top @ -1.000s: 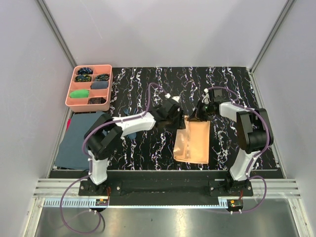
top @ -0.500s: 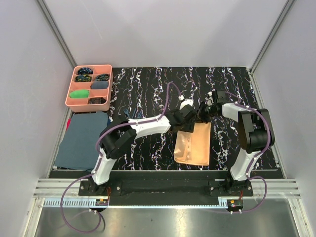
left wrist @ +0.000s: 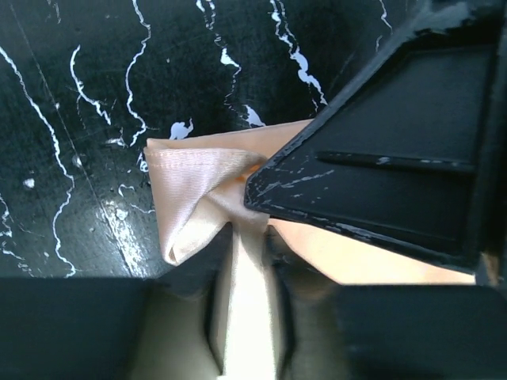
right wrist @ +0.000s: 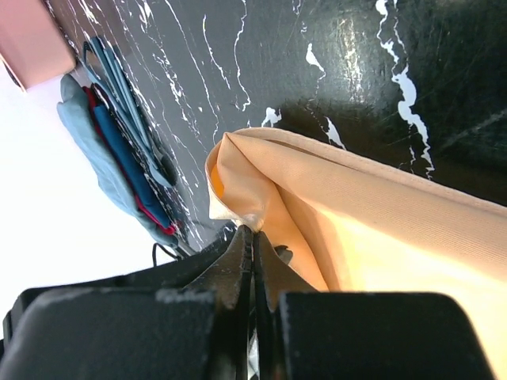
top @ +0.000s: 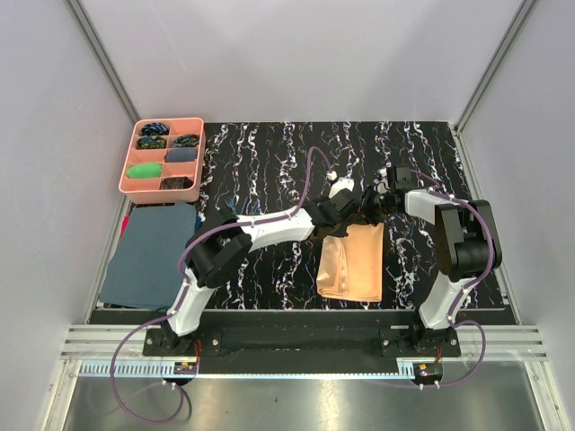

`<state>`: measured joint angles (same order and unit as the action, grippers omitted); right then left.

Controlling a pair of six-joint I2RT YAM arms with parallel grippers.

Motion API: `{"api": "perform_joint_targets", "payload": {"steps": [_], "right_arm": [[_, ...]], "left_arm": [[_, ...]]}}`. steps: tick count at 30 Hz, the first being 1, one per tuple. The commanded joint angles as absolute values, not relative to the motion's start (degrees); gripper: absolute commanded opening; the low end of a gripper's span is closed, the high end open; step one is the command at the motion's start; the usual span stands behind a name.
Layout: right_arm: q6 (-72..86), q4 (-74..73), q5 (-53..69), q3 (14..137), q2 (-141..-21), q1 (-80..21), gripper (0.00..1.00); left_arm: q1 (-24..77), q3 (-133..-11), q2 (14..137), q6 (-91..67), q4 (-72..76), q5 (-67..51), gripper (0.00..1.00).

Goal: Fold the napkin into a case and place the utensils inside
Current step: Fold the lower triangle-folded napkin at the center of the board.

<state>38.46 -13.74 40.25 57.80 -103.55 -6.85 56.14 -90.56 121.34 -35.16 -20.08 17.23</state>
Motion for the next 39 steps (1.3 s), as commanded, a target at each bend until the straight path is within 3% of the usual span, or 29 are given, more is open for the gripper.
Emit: {"api": "perform_joint_targets", "payload": {"steps": [1, 2, 7, 12, 16, 24, 39], "right_arm": [[36.93, -13.79, 41.31, 57.66, -100.81, -6.86, 0.07], [36.13, -14.49, 40.79, 58.09, -100.81, -6.86, 0.1], [29.37, -21.16, 32.27, 59.33, -98.01, -6.86, 0.31], [27.6, -21.54, 31.02, 57.48, -96.76, -6.77, 0.35], [27.51, -20.22, 32.78, 56.08, -98.17, -6.86, 0.32], [28.47, -14.43, 37.0, 55.28, -102.38, -6.94, 0.03], [28.65, -12.48, 33.22, 53.88, -108.19, -7.12, 0.0]], "left_arm": [[56.16, -92.46, 121.55, -34.63, -18.81, 17.4, 0.15], [56.16, -92.29, 121.38, -34.63, -18.81, 17.05, 0.08], [55.37, -90.53, 119.71, -35.15, -19.16, 14.86, 0.0], [53.62, -87.81, 117.87, -36.82, -18.64, 11.61, 0.0], [53.17, -87.01, 117.16, -37.53, -18.55, 10.29, 0.0], [52.65, -86.57, 116.1, -38.67, -18.02, 7.3, 0.0], [52.03, -91.4, 118.47, -41.75, -18.28, 1.41, 0.0]]}}
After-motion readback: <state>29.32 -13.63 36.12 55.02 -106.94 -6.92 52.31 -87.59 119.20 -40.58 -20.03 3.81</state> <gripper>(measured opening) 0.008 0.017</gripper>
